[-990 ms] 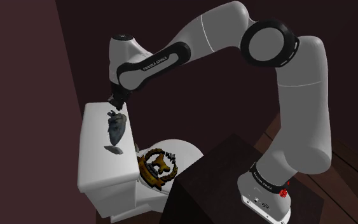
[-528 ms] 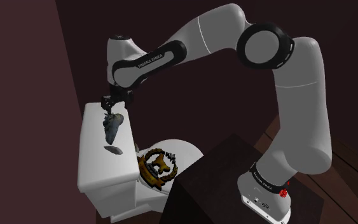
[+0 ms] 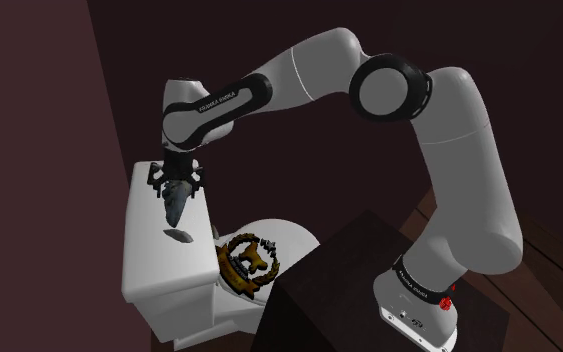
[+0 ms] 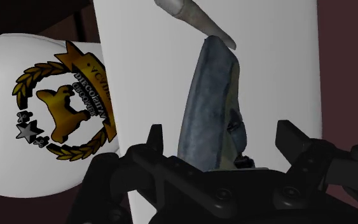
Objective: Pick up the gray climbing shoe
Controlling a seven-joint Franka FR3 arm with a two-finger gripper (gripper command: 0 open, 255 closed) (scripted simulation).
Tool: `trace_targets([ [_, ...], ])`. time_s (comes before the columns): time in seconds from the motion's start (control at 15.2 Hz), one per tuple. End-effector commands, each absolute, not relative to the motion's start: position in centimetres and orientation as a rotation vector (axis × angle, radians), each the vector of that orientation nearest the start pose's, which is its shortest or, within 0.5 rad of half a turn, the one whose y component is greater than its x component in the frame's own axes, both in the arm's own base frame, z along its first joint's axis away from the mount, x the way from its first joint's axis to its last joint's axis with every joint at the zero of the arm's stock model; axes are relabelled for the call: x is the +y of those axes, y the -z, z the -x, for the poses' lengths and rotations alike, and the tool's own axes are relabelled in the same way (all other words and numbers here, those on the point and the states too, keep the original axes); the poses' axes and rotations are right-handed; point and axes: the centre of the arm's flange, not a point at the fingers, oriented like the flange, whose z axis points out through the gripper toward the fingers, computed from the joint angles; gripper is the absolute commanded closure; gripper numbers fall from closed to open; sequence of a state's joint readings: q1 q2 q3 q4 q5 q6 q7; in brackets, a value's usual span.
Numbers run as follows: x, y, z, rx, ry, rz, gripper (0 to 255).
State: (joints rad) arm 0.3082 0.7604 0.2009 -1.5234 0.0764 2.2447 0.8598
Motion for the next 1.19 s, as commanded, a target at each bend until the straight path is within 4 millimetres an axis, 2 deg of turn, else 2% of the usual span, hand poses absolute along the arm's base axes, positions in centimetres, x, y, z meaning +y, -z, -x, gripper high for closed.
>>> trace_targets([
  [0.0,32.8,-20.4,-62.7,0.683,-0.224,2.917,0],
  [0.2,32.7,-19.0,-62.6,0.683,-0.224,2.917,0],
  [0.33,32.8,-19.0,-62.7,0.683,-0.224,2.917,0],
  [0.4,32.7,-19.0,-62.7,0.683,-0.224,2.917,255],
  [0.99,32.8,-19.0,-62.7,0.683,-0.224,2.917,255],
  [1.12,32.7,-20.1,-62.7,0.683,-0.224,2.917,255],
])
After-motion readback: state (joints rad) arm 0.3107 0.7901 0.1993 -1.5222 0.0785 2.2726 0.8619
